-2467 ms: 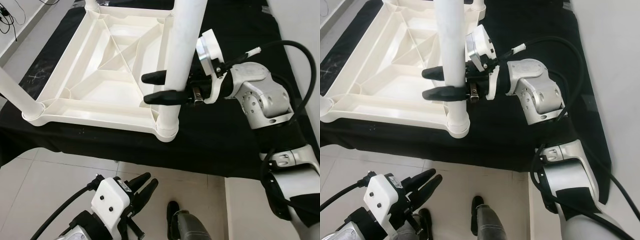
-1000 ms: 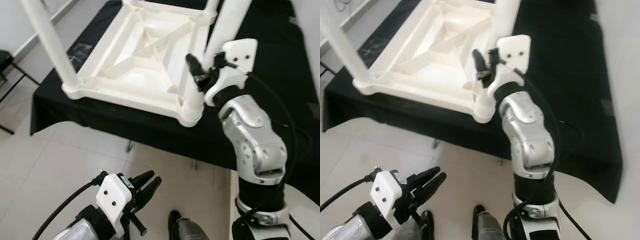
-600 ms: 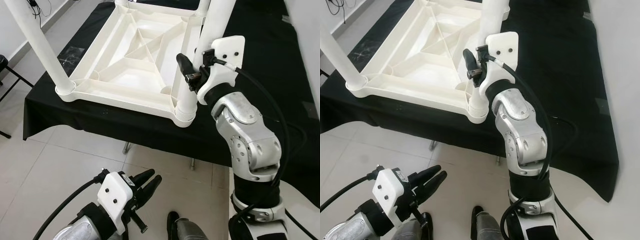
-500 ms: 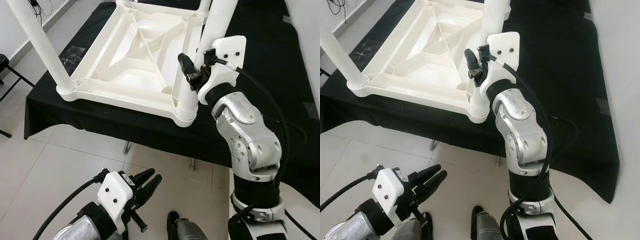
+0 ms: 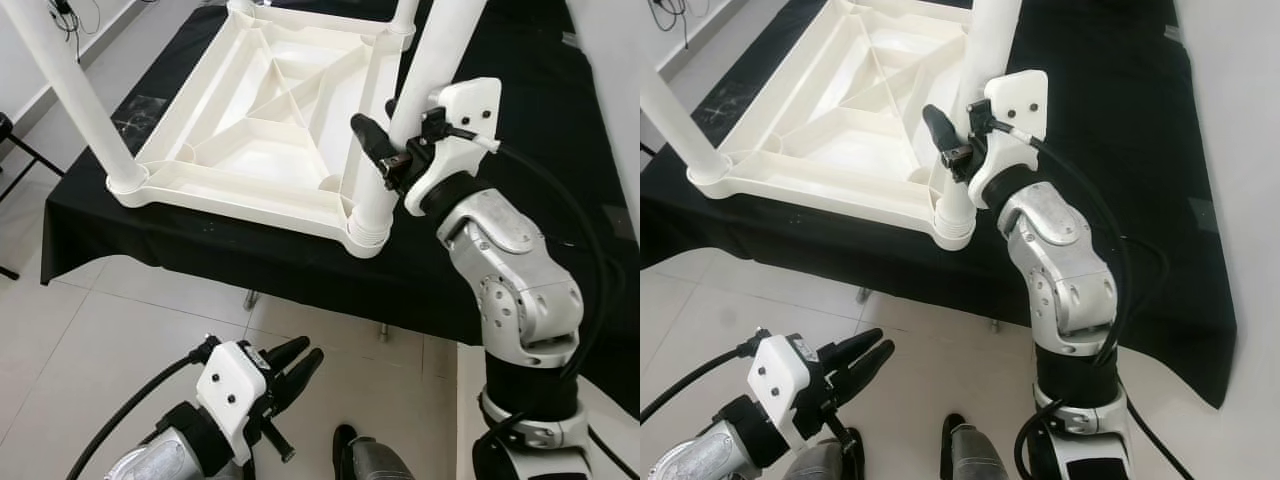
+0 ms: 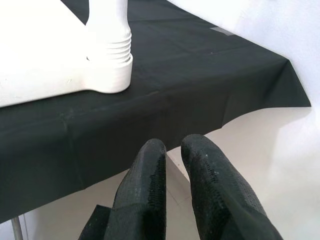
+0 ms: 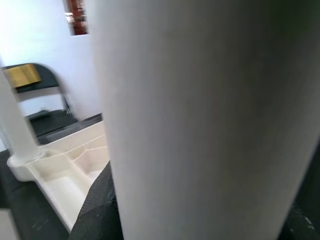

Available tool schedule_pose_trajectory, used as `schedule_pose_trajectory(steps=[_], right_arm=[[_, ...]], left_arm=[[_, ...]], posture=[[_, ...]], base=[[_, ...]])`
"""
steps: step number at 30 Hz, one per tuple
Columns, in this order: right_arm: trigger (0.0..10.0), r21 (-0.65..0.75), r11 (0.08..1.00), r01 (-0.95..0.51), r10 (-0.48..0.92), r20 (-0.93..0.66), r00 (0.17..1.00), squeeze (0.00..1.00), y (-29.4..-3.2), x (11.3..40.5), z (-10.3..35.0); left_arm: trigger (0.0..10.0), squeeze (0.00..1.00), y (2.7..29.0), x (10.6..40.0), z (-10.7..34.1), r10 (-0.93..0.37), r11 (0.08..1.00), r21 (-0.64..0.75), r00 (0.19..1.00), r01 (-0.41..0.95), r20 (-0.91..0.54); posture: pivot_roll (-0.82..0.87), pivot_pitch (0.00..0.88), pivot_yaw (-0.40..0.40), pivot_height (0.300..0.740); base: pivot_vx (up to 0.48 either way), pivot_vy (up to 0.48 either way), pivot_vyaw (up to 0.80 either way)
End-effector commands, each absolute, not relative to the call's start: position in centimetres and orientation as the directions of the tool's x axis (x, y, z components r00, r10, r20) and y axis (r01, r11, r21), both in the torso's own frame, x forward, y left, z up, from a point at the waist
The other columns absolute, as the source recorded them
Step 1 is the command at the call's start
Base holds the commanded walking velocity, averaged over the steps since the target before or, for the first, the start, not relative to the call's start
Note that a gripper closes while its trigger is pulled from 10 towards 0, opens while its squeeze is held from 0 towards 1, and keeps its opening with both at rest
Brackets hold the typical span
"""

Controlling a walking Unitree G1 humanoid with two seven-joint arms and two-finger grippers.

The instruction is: Building children table

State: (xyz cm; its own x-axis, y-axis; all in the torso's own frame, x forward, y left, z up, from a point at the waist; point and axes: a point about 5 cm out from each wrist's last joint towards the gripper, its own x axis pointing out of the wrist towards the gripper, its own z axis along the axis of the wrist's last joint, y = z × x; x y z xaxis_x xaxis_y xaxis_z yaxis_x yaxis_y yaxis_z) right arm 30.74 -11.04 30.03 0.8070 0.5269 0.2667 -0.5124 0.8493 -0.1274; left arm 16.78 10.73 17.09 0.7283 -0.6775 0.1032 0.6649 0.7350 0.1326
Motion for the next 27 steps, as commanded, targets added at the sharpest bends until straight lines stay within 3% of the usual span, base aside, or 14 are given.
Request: schedule_pose_trajectory(steps=[1, 7, 16, 21, 24, 26, 27], right_arm=[[10.0, -0.054, 0.796, -0.603, 0.605, 0.056, 0.794, 0.0, -10.8, 31.6, 25.2], [10.0, -0.115, 0.734, -0.669, 0.677, 0.04, 0.735, 0.0, -10.7, 31.5, 25.2], [10.0, -0.116, 0.767, -0.632, 0.632, -0.037, 0.774, 0.0, -10.0, 31.9, 24.3], [10.0, -0.122, 0.813, -0.569, 0.56, -0.106, 0.822, 0.0, -10.3, 32.3, 23.5], [10.0, -0.105, 0.881, -0.462, 0.448, -0.132, 0.884, 0.0, -11.1, 32.8, 23.2], [10.0, -0.089, 0.961, -0.262, 0.249, -0.135, 0.959, 0.0, -12.3, 32.7, 22.6], [10.0, -0.089, 0.961, -0.262, 0.249, -0.135, 0.959, 0.0, -12.3, 32.7, 22.6]], left_arm=[[10.0, 0.0, 10.7, 16.6, 16.7, -0.679, 0.734, 0.122, 0.728, 0.669, 0.092], [10.0, 0.0, 10.7, 16.6, 16.7, -0.678, 0.735, 0.125, 0.729, 0.667, 0.092], [10.0, 0.0, 10.7, 16.8, 16.7, -0.674, 0.738, 0.126, 0.733, 0.663, 0.093], [10.0, 0.0, 10.7, 16.9, 16.7, -0.674, 0.738, 0.127, 0.733, 0.662, 0.093], [10.0, 0.0, 10.7, 16.9, 16.7, -0.675, 0.737, 0.126, 0.732, 0.664, 0.094], [10.0, 0.0, 10.7, 16.9, 16.7, -0.673, 0.739, 0.125, 0.733, 0.662, 0.095], [10.0, 0.0, 10.7, 16.9, 16.7, -0.673, 0.739, 0.125, 0.733, 0.662, 0.095]], posture=[[0.01, 0.325, -0.05, 0.74], [0.01, 0.327, -0.05, 0.74], [0.01, 0.326, -0.053, 0.74], [0.01, 0.326, -0.052, 0.74], [0.01, 0.324, -0.056, 0.74], [0.01, 0.319, -0.062, 0.74], [0.01, 0.319, -0.062, 0.74]], base=[[0.0, 0.0, 0.0], [0.0, 0.0, 0.0], [0.0, 0.0, 0.0], [0.0, 0.0, 0.0], [0.0, 0.0, 0.0], [0.0, 0.0, 0.0], [0.0, 0.0, 0.0]])
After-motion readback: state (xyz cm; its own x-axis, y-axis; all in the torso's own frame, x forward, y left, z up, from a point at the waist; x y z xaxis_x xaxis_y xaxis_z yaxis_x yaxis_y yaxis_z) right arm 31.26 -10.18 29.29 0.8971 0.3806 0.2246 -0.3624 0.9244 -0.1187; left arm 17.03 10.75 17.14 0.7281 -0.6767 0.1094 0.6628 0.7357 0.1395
